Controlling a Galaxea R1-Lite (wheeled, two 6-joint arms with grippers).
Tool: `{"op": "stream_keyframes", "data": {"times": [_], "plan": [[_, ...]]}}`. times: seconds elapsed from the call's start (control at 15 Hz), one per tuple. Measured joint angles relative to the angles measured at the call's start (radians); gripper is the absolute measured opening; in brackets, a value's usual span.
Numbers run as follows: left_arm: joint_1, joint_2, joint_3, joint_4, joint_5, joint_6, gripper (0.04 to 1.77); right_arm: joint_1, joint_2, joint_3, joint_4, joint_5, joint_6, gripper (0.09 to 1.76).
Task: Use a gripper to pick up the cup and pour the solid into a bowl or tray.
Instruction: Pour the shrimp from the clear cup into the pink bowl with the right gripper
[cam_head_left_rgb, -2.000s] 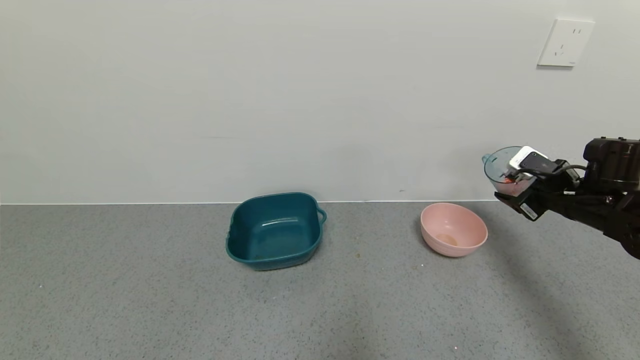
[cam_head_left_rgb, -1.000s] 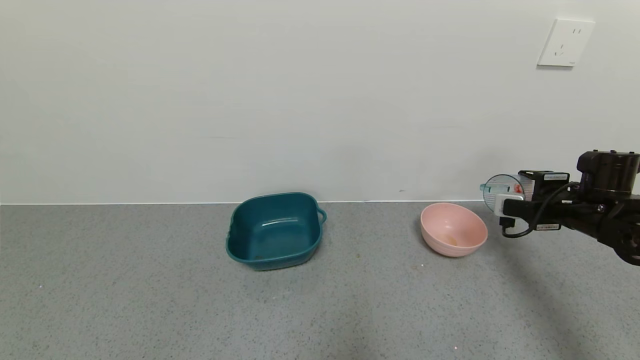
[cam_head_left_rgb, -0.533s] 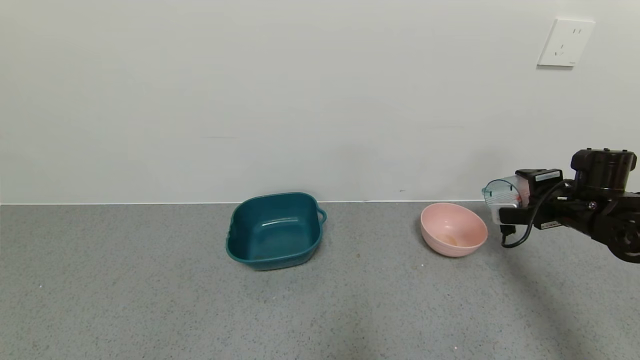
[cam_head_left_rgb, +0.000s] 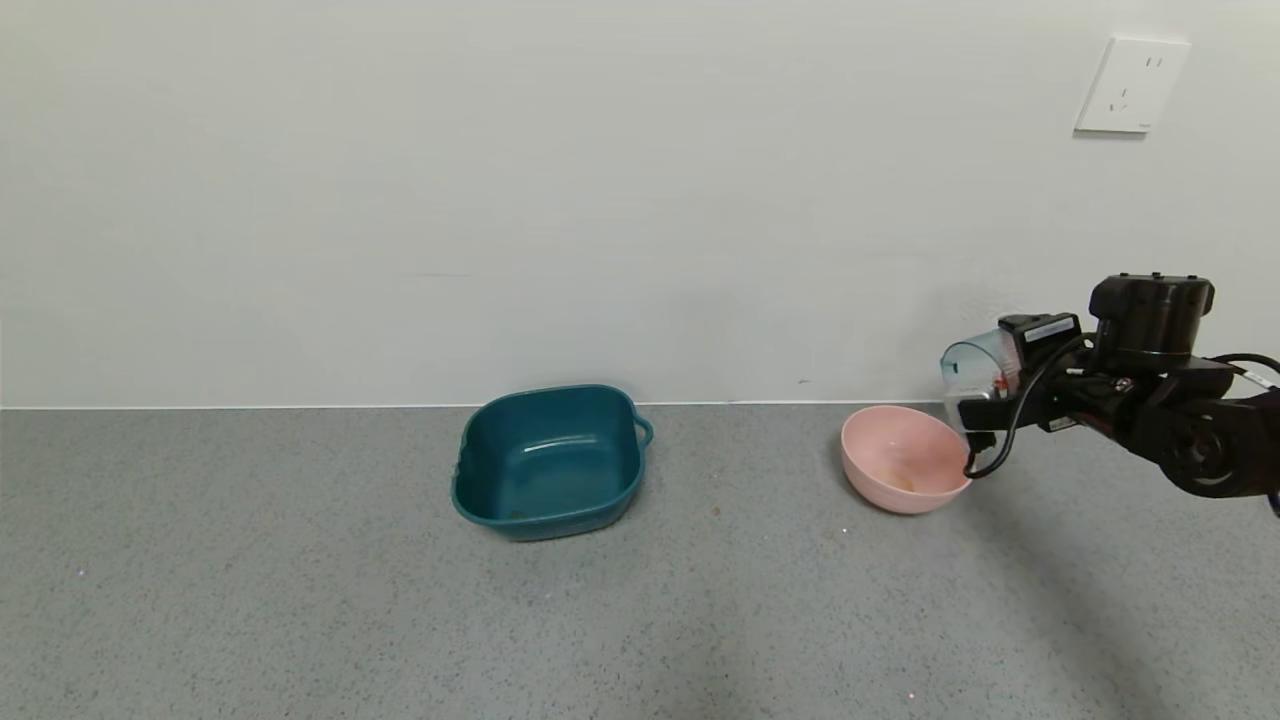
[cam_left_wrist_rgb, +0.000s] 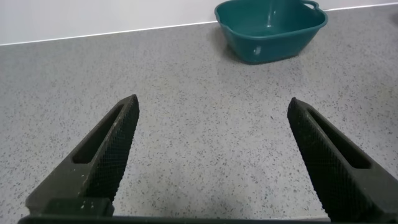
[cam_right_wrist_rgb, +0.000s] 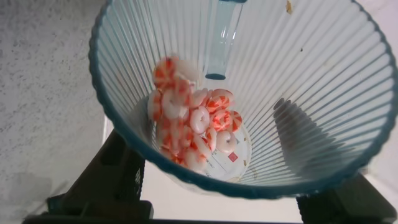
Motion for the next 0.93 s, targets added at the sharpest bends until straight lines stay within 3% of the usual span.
{"op": "stream_keyframes", "data": {"times": [0.47, 0.93], "plan": [[0.0, 0.0, 0.0, 0.0, 0.0, 0.0, 1.72, 0.074, 0.004, -0.032, 0.029, -0.029, -0.151, 1.33], [0.0, 0.0, 0.0, 0.0, 0.0, 0.0, 1.72, 0.075, 0.004, -0.039, 0.026, -0.054, -0.257, 1.33]]}}
